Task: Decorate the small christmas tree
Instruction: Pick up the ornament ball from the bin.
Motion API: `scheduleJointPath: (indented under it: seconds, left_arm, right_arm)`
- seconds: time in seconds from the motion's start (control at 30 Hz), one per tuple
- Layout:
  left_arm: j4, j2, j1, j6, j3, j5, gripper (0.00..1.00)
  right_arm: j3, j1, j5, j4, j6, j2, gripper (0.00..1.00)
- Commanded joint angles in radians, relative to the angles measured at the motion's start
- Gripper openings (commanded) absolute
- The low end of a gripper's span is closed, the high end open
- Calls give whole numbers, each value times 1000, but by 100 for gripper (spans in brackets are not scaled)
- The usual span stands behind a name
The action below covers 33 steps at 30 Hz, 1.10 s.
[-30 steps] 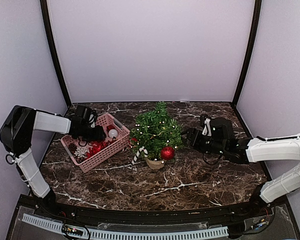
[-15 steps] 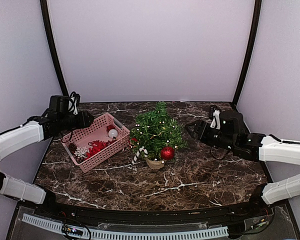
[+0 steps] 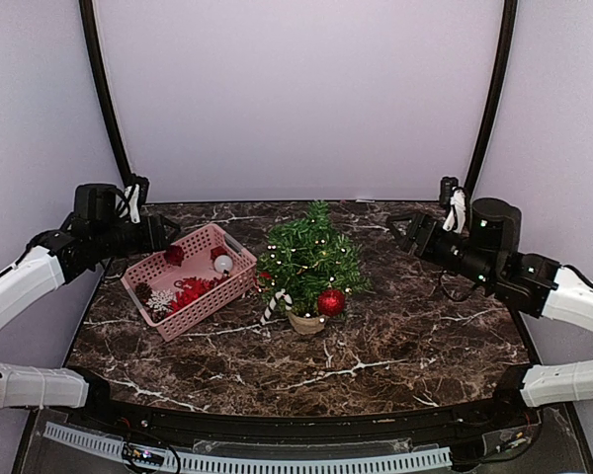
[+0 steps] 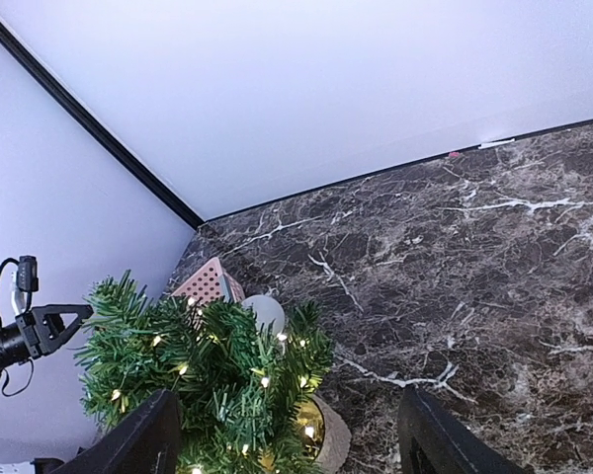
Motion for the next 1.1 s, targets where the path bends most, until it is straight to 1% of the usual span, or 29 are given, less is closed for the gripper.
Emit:
scheduleJointPath:
  seconds: [0.0,0.1,0.2,0.27,0.37,0.5,0.57,0.67,0.77,0.87,0.97,1.07]
  left_arm:
    - [-23,60,5,5,8,-7,56]
    - [20,162,12,3,-18,-23,56]
    - [87,284,24,-5,-21,-3,56]
    - [113,334,28,-15,-12,17,55]
    - [115,353,29,-26,-7,33,56]
    - [99,331,29,-27,-37,36,63]
    - [110,350,29,-23,-43,29,66]
    - [145,445,29,-48,3,59,66]
    - [220,537,29,-83,49,91,65]
    - [272,601,29,-100,102,153,65]
    - [294,674,29,-97,145,203,66]
    - [294,721,29,-90,167,223,66]
  right_arm:
    - [-17,-4,15,14,-1,-5,77]
    - [-46,-4,2,49,25,11,77]
    - [-38,-4,0,52,30,46,76]
    - [-18,-4,1,43,25,63,76]
    - [12,-6,7,12,9,85,76]
    - [39,-7,28,-41,-12,114,79]
    - [50,-7,30,-48,-18,133,79]
    - [64,-11,35,-39,-18,158,79]
    - [82,-16,34,-31,-19,175,78]
    - [94,-21,44,-28,-20,184,79]
    - [94,-30,85,-25,-5,183,79]
    - [85,-45,146,-23,36,166,79]
